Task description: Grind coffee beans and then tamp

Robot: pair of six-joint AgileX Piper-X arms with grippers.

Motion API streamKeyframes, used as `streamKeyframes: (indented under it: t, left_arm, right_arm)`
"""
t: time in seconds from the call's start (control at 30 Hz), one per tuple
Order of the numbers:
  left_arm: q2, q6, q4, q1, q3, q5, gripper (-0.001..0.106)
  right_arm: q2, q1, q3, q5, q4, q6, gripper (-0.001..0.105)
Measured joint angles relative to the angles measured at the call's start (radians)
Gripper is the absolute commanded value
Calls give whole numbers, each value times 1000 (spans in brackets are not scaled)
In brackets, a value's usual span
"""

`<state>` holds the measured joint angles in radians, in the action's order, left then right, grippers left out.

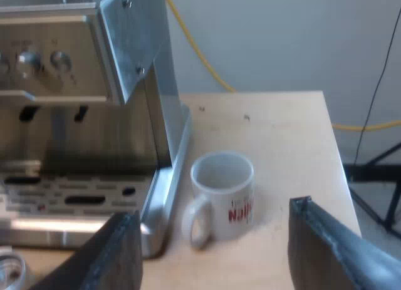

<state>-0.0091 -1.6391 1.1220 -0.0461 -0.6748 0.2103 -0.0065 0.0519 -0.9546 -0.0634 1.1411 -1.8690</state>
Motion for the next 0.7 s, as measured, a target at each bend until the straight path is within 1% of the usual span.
streamKeyframes:
  t: [0.33, 0.37, 0.4, 0.47, 0.6, 0.7]
  left_arm:
    - [0, 0, 0, 0, 2, 8, 59]
    - [0, 0, 0, 0, 1, 8, 59]
    - [0, 0, 0, 0, 1, 8, 59]
    - [0, 0, 0, 0, 5, 11, 59]
    - [0, 0, 0, 0, 50, 12, 59]
    - [0, 0, 0, 0, 87, 27, 59]
  right_arm:
    - [-2, 0, 24, -8, 76, 0, 54]
    - [-2, 0, 77, -34, 123, 0, 54]
    - [-2, 0, 77, -34, 123, 0, 54]
    - [-1, 0, 126, -55, 135, 0, 54]
    - [-1, 0, 187, -100, 133, 0, 54]
    - [-1, 0, 227, -119, 132, 0, 54]
